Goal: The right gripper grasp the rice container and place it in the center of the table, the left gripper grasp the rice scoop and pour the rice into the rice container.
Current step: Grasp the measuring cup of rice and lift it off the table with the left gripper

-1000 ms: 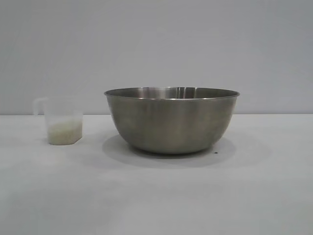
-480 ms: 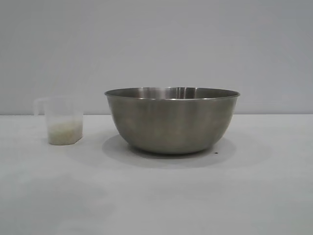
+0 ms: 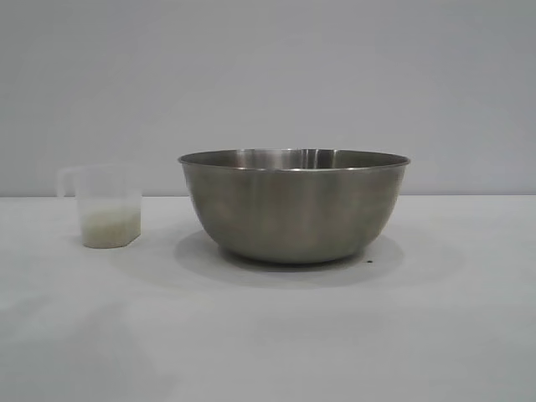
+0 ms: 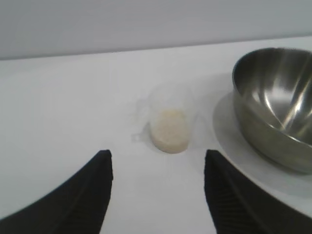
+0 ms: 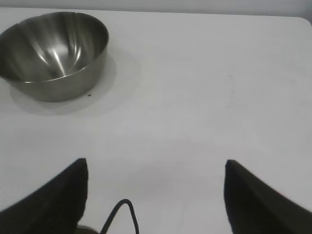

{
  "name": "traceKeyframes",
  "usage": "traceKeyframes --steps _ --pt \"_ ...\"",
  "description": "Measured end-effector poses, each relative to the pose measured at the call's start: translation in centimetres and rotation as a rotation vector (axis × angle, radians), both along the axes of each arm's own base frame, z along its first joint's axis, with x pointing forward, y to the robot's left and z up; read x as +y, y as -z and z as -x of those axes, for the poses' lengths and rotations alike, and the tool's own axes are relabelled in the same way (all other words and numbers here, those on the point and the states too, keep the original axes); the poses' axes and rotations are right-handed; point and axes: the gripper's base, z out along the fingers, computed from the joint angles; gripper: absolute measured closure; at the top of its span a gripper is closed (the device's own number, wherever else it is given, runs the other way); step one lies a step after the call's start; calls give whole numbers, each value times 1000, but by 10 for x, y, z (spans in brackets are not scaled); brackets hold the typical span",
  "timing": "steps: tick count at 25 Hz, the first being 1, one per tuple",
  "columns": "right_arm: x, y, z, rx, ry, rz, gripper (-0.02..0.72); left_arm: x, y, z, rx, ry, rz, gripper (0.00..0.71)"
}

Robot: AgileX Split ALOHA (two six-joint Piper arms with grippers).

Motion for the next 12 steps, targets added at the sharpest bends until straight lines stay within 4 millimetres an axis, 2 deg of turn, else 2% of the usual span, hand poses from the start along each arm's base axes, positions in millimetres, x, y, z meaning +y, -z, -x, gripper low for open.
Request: traceKeyframes --steps 3,8,12 --pt "0 0 0 0 0 0 171 -2 7 -7 -1 -16 36 346" --pt "0 0 0 0 0 0 171 -10 13 -20 -138 45 -18 346" --pt "0 0 0 0 0 0 171 -15 35 -30 -130 62 -60 346"
